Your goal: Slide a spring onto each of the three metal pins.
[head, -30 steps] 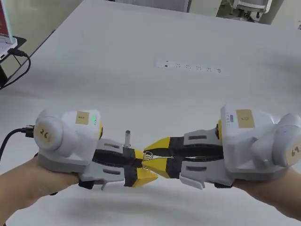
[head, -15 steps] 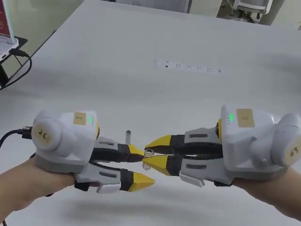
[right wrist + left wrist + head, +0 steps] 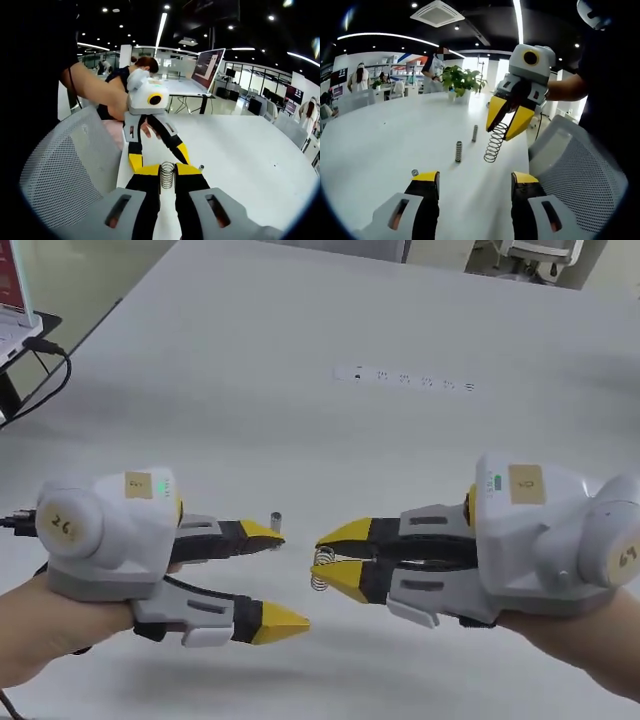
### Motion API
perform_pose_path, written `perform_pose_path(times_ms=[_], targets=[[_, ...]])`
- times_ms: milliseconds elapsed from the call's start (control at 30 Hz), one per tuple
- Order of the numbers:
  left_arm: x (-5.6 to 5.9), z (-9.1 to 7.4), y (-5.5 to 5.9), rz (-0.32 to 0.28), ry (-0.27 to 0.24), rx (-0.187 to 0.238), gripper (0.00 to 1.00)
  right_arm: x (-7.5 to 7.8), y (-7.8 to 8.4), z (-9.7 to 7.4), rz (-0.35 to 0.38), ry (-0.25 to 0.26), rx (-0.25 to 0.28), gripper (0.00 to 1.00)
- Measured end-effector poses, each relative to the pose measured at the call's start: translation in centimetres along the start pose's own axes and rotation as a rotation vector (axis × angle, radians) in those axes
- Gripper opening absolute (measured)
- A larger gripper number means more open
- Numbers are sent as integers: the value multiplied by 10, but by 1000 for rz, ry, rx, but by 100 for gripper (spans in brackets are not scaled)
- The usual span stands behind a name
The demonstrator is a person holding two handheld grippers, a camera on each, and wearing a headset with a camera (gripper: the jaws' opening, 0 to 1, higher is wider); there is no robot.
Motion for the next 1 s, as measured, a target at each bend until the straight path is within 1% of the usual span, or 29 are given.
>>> perform_pose_path(times_ms=[133, 233, 367, 500, 700, 867, 1000], targets=[[-2, -7, 7, -1, -18, -19, 57, 1, 0, -1, -1, 6, -1, 7], [-4, -12, 11, -14, -37, -19, 61, 2, 1, -1, -8, 11, -7, 7], [-5, -16, 13, -17, -53, -12, 65, 2, 3, 0, -9, 15, -13, 7], [-6, -18, 18, -27, -77, -23, 75, 2, 3, 0, -11, 17, -15, 7], [-10, -22, 21, -42, -117, -19, 91, 5, 3, 0, -4, 30, -9, 7], [-11, -25, 22, -47, -133, -24, 95, 7, 3, -1, 8, 39, -4, 7], [-12, -25, 23, -47, -143, -20, 97, 8, 3, -2, 9, 42, 0, 7]])
Point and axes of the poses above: the centre of the closed fingertips' face, and the gripper's own axes: z roughly forward along the fingers, x roughly to its right, y roughly out of its underside, the point moved 5 cm from there along -z, roughly backward along the fingers, and after that the axes turned 14 degrees about z, right-handed, at the moved point
